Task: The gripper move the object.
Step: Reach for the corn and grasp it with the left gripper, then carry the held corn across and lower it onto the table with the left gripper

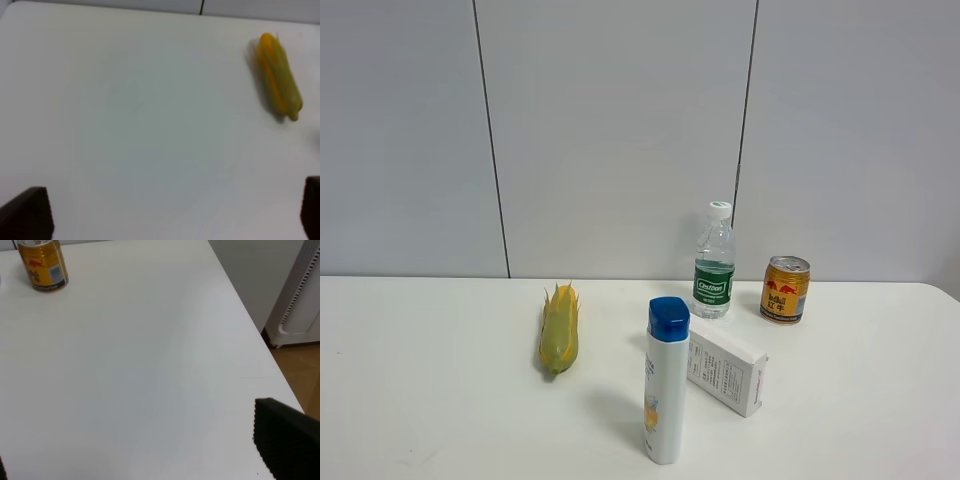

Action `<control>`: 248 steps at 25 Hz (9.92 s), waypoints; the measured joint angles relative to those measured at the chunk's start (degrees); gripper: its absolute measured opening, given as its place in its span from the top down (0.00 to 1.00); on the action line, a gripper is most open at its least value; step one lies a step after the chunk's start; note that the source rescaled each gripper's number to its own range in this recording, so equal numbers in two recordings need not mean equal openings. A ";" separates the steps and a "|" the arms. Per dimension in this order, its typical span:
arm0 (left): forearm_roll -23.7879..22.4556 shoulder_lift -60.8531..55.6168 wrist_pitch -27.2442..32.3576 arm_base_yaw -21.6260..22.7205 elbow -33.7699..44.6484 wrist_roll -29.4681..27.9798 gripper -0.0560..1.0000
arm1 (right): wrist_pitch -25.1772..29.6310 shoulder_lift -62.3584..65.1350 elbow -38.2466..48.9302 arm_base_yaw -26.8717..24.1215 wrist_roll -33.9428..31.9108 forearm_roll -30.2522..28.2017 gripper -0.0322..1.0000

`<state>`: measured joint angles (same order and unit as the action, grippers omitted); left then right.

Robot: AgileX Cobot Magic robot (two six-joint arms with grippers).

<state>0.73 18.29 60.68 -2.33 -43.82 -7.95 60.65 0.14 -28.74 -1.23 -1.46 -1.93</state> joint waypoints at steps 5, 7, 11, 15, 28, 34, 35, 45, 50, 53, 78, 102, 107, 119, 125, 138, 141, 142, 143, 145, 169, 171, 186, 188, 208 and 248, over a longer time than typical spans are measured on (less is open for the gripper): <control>3.78 14.74 -0.10 0.00 -10.98 -0.13 0.00 | 0.00 0.00 0.00 0.00 0.00 0.00 0.00; 5.28 20.15 -0.10 0.00 -14.40 -0.13 0.00 | 0.00 0.00 0.00 0.00 0.00 0.00 0.00; 7.35 30.78 -0.10 -0.35 -19.44 0.14 0.00 | 0.00 0.00 0.00 0.00 0.00 0.00 0.00; 7.70 39.99 -1.71 -4.72 -23.76 0.69 0.00 | 0.00 0.00 0.00 0.00 0.00 0.00 0.00; 7.92 68.75 -10.18 -22.35 -39.90 -3.32 0.00 | 0.00 0.00 0.00 0.00 0.00 0.00 0.00; 7.55 80.96 -11.94 -24.56 -44.17 -4.48 0.00 | 0.00 0.00 0.00 0.00 0.00 0.00 0.00; 7.28 82.53 -12.69 -24.57 -44.31 -4.55 0.00 | 0.00 0.00 0.00 0.00 0.00 0.00 0.00; 6.59 92.79 -21.45 -24.57 -44.60 -4.59 0.00 | 0.00 0.00 0.00 0.00 0.00 0.00 0.00; 4.59 96.24 -25.02 -24.57 -44.60 -4.83 0.00 | 0.00 0.00 0.00 0.00 0.00 0.00 0.00; 2.79 98.03 -25.86 -24.57 -44.65 -4.91 0.00 | 0.00 0.00 0.00 0.00 0.00 0.00 0.00; -1.57 109.35 -31.50 -21.87 -44.65 -10.23 0.00 | 0.00 0.00 0.00 0.00 0.00 0.00 0.00; -2.40 111.24 -32.93 -20.62 -44.65 -10.38 0.00 | 0.00 0.00 0.00 0.00 0.00 0.00 0.00; -4.03 112.37 -32.85 -20.62 -44.65 -10.30 0.00 | 0.00 0.00 0.00 0.00 0.00 0.00 0.00; -4.05 112.35 -31.41 -20.85 -44.65 -10.30 0.94 | 0.00 0.00 0.00 0.00 0.00 0.00 0.00; -3.89 108.83 -29.81 -20.85 -44.65 -8.97 0.92 | 0.00 0.00 0.00 0.00 0.00 0.00 0.00; 4.65 83.85 -25.29 -25.67 -44.65 -7.59 0.92 | 0.00 0.00 0.00 0.00 0.00 0.00 0.00; 8.85 79.17 -24.10 -28.30 -44.65 -7.54 0.92 | 0.00 0.00 0.00 0.00 0.00 0.00 0.00; 10.43 78.17 -23.93 -29.34 -44.65 -7.54 0.92 | 0.00 0.00 0.00 0.00 0.00 0.00 0.00; 11.90 77.19 -23.79 -30.27 -44.65 -7.38 0.92 | 0.00 0.00 0.00 0.00 0.00 0.00 0.00; 13.68 75.97 -23.61 -32.80 -44.65 -7.11 0.92 | 0.00 0.00 0.00 0.00 0.00 0.00 0.00; 20.48 82.43 -45.88 -57.51 -44.65 1.41 0.92 | 0.00 0.00 0.00 0.00 0.00 0.00 0.00; 21.32 84.48 -48.27 -57.51 -44.65 0.84 0.92 | 0.00 0.00 0.00 0.00 0.00 0.00 0.00; 21.30 95.79 -54.93 -57.51 -44.78 -3.81 0.92 | 0.00 0.00 0.00 0.00 0.00 0.00 0.00; 20.72 96.51 -55.93 -57.51 -45.56 -3.81 0.92 | 0.00 0.00 0.00 0.00 0.00 0.00 0.00; 19.87 116.61 -45.62 -54.17 -61.17 -12.83 0.92 | 0.00 0.00 0.00 0.00 0.00 0.00 0.00; 16.31 119.29 -44.34 -51.68 -61.58 -19.70 0.33 | 0.00 0.00 0.00 0.00 0.00 0.00 0.00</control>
<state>17.04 137.58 16.35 -54.01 -105.40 -27.65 60.65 0.14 -28.74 -1.23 -1.46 -1.93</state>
